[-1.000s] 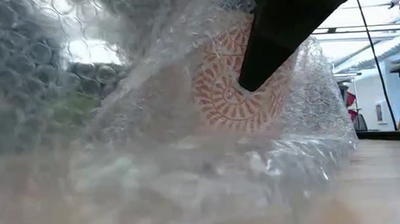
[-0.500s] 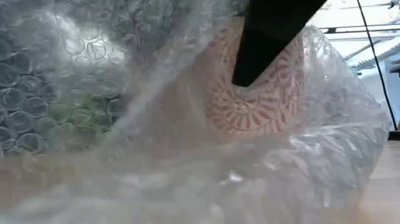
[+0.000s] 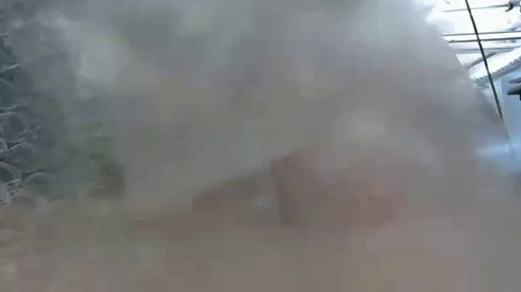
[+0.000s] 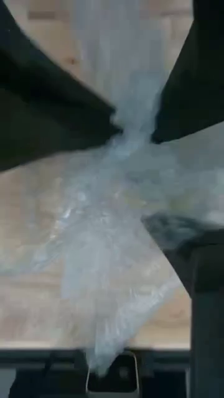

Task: Wrap mug
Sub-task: Wrap the yellow patterned mug with bubble wrap

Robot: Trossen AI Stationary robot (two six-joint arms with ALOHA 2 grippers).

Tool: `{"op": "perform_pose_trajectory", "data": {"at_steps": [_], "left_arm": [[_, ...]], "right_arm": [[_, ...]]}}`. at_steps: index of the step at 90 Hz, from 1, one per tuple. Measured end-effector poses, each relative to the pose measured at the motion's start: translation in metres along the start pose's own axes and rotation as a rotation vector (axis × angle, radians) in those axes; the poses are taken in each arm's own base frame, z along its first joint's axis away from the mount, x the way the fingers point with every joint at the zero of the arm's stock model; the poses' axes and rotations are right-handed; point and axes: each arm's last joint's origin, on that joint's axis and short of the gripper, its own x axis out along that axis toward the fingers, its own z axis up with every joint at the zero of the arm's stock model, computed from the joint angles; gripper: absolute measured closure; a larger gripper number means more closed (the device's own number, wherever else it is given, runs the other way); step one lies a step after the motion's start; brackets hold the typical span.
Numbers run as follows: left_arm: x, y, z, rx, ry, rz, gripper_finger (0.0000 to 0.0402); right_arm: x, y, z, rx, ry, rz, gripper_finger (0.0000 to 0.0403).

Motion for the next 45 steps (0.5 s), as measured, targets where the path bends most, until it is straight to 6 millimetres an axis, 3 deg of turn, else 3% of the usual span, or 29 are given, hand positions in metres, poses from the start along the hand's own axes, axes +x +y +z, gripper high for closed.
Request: {"op": "perform_pose_trajectory", "data": {"at_steps": [15, 45], "left_arm": [[0.0, 0.0, 0.0, 0.0, 0.001, 0.0, 0.0401], [0.0, 0.0, 0.0, -0.001, 0.001, 0.0, 0.0401]], "right_arm": [[-0.024, 0.004, 0.004, -0.046, -0.01, 0.009, 0.0217], [-0.03, 0.03, -0.016, -0.009, 0.025, 0.01, 0.022]]}}
